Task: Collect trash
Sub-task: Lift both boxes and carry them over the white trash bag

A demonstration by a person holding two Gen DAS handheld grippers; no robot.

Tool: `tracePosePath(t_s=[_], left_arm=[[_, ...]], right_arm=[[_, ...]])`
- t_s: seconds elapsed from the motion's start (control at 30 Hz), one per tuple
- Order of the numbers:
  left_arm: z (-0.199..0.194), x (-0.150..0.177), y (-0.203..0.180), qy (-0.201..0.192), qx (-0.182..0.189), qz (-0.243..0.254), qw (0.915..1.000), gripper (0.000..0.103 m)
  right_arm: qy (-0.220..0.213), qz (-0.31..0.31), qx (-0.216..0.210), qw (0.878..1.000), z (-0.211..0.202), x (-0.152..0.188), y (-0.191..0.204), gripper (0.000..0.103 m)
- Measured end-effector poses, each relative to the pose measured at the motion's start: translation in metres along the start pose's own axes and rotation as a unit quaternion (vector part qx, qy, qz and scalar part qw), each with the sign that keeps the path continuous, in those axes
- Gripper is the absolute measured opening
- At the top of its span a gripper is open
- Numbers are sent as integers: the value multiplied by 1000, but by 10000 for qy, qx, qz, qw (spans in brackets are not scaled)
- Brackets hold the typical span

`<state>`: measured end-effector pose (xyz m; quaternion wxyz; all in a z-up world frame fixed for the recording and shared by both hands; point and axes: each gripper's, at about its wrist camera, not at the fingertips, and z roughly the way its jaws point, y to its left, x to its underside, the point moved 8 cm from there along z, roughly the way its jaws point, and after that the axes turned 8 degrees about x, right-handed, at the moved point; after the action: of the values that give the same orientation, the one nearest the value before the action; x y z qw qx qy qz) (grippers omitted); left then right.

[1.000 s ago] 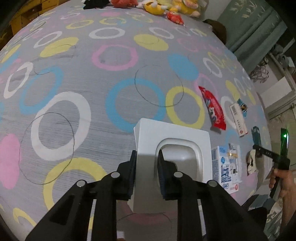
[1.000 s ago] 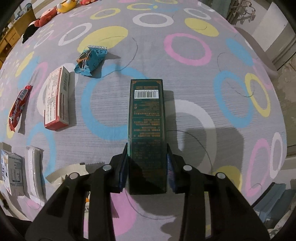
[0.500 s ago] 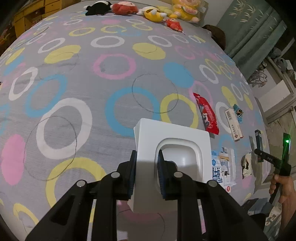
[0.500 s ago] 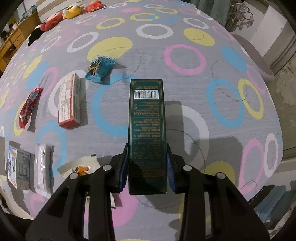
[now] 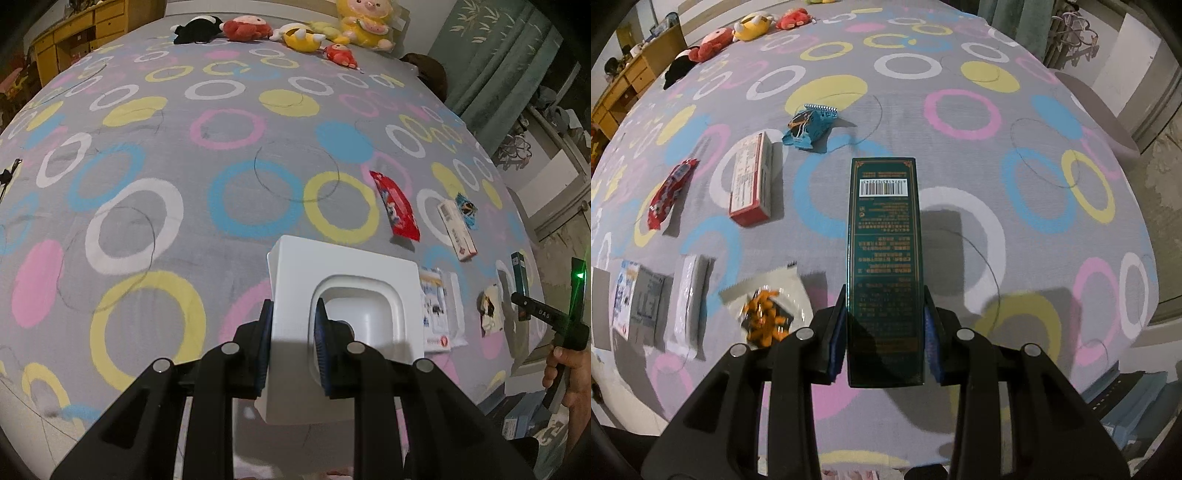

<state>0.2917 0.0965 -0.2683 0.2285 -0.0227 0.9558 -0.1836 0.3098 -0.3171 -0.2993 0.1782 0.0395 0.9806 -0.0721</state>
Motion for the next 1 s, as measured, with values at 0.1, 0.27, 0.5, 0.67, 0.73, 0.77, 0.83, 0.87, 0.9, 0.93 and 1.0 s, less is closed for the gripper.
tracePosePath(t_s=[0.1, 0.27, 0.5, 0.67, 0.73, 0.77, 0.83, 0.87, 0.9, 0.93, 1.0], left_arm=[[-3, 12, -1, 2, 20, -17, 10000, 22], [-13, 31, -9, -74, 59, 33, 10000, 22], [-41, 43, -23, -377, 209, 137, 9990, 22], [-61, 69, -32, -538, 225, 152, 9982, 22], [-70, 78, -40, -603, 172, 265, 9977, 22], [-73, 82, -44, -626, 144, 328, 9974, 22], [-80, 91, -55, -669, 186, 415, 9967, 22], [-82, 93, -59, -684, 222, 434, 9965, 22], [-84, 97, -66, -712, 244, 471, 9961, 22], [-86, 101, -72, -733, 241, 534, 9956, 22], [-87, 110, -86, -781, 239, 664, 9944, 22]], right_arm=[[-50, 1, -35, 10000, -7, 8, -4, 35], [-186, -5, -74, 9998, -22, 24, -4, 35], [-452, -22, -223, 9987, -67, 49, 4, 35], [-777, -31, -424, 9961, -104, 61, 9, 35], [-944, -41, -493, 9943, -122, 67, 10, 35], [-987, -38, -525, 9937, -127, 70, 11, 35], [-1111, -39, -602, 9920, -142, 80, 11, 35], [-1167, -39, -638, 9911, -149, 86, 12, 35], [-1205, -39, -653, 9906, -153, 90, 12, 35], [-1260, -50, -664, 9898, -159, 97, 12, 35], [-1338, -67, -698, 9885, -167, 108, 12, 35]])
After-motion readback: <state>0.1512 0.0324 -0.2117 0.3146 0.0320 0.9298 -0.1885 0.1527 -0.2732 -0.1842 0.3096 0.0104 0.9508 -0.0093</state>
